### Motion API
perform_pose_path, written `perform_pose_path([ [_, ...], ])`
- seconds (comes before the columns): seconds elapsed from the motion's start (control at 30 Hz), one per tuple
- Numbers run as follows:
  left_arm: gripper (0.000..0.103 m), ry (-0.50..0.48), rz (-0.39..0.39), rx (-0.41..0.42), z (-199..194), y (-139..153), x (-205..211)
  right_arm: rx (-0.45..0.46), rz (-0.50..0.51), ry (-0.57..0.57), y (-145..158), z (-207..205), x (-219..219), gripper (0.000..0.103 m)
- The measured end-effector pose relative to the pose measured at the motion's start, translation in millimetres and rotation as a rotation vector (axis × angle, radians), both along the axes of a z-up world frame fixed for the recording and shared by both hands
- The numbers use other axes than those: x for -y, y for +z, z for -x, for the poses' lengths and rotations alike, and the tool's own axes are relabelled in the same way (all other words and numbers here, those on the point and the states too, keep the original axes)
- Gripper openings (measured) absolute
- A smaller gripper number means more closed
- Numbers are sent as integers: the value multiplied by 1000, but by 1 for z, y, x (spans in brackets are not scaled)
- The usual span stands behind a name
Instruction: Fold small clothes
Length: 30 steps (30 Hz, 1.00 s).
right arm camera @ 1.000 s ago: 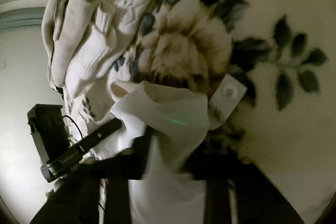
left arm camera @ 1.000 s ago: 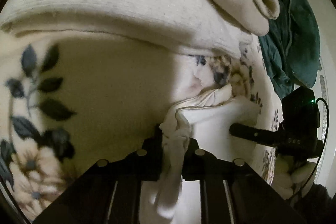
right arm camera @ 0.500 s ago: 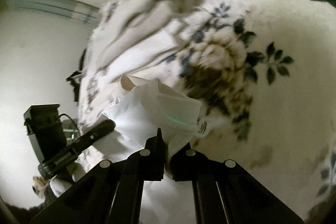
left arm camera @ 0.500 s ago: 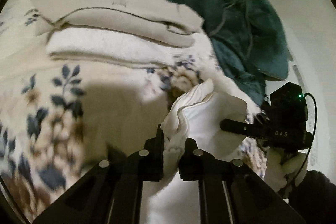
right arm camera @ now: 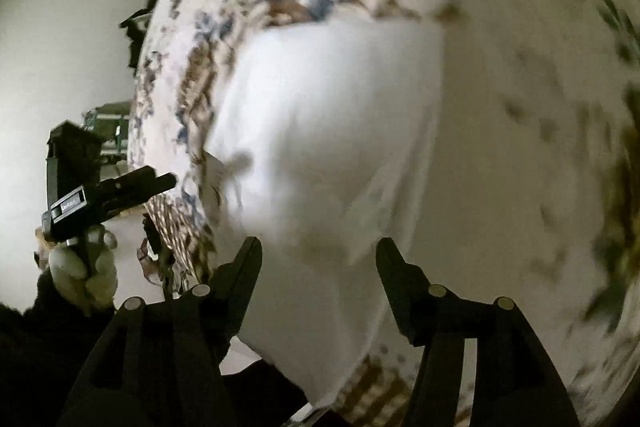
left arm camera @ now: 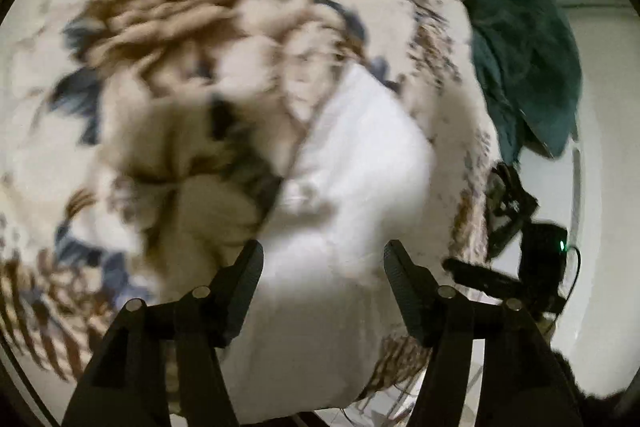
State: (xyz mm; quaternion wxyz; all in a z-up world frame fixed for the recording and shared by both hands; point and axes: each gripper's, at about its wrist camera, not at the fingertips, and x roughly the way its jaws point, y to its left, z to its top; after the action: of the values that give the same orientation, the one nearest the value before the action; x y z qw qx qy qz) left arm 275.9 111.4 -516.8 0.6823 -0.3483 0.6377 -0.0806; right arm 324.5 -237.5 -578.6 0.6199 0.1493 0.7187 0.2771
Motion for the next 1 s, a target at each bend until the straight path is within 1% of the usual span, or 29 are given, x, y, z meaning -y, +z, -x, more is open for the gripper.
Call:
perform_pose_path([
  [0.07, 60, -2, -24, 27, -8, 2, 5, -5, 14, -85, -2, 4, 13, 62],
  [0.13, 60, -23, -73, 73, -22, 6, 16, 17, 14, -174, 0, 0, 19, 62],
  [0.17, 60, -49, -105, 110, -32, 7, 26, 27, 12, -211, -2, -6, 18, 62],
  [0.2, 60, -78, -156, 140, -45, 6, 39, 35, 2, -243, -2, -9, 16, 62],
  [0.27, 60, -121, -235, 158, -57, -9, 55, 57, -23, -279, -7, -17, 2, 62],
  [0.3, 60, -133, -252, 152, -57, -14, 57, 72, -25, -278, -11, -20, -8, 62],
  [0.33, 60, -162, -284, 118, -61, -32, 65, 82, -17, -271, -11, -23, -13, 61],
  [0.4, 60, -194, -328, 54, -58, -56, 69, 119, 60, -227, -22, -25, -33, 57],
  [0.43, 60, -211, -339, 10, -52, -70, 70, 114, 144, -189, -34, -20, -40, 53],
  [0.47, 60, -228, -336, -25, -44, -79, 71, 84, 197, -162, -44, -16, -47, 46],
  [0.5, 60, -241, -335, -28, -38, -79, 71, 47, 232, -140, -53, -12, -51, 44],
  [0.53, 60, -259, -332, -11, -29, -70, 71, 22, 240, -134, -60, -5, -49, 44],
  [0.6, 60, -259, -308, 5, -12, -49, 65, 2, 220, -144, -58, 9, -38, 44],
  [0.67, 60, -200, -237, 20, 15, -21, 47, -32, 182, -186, -50, 22, -19, 44],
  [0.7, 60, -178, -220, 15, 27, -14, 40, -58, 163, -215, -44, 32, -8, 44],
  [0.73, 60, -146, -191, -2, 48, -7, 28, -80, 149, -233, -42, 42, 1, 45],
  [0.77, 63, -132, -184, -22, 61, -6, 22, -109, 133, -252, -40, 55, 11, 46],
  [0.83, 65, -118, -168, -68, 89, -13, 12, -178, 108, -277, -39, 89, 27, 47],
  [0.9, 65, -107, -170, -156, 118, -34, 5, -256, 84, -298, -49, 124, 35, 47],
  [0.93, 65, -95, -147, -202, 134, -48, 3, -302, 77, -307, -59, 143, 38, 47],
  [1.0, 65, -96, -120, -239, 149, -63, 6, -359, 67, -325, -75, 170, 42, 47],
])
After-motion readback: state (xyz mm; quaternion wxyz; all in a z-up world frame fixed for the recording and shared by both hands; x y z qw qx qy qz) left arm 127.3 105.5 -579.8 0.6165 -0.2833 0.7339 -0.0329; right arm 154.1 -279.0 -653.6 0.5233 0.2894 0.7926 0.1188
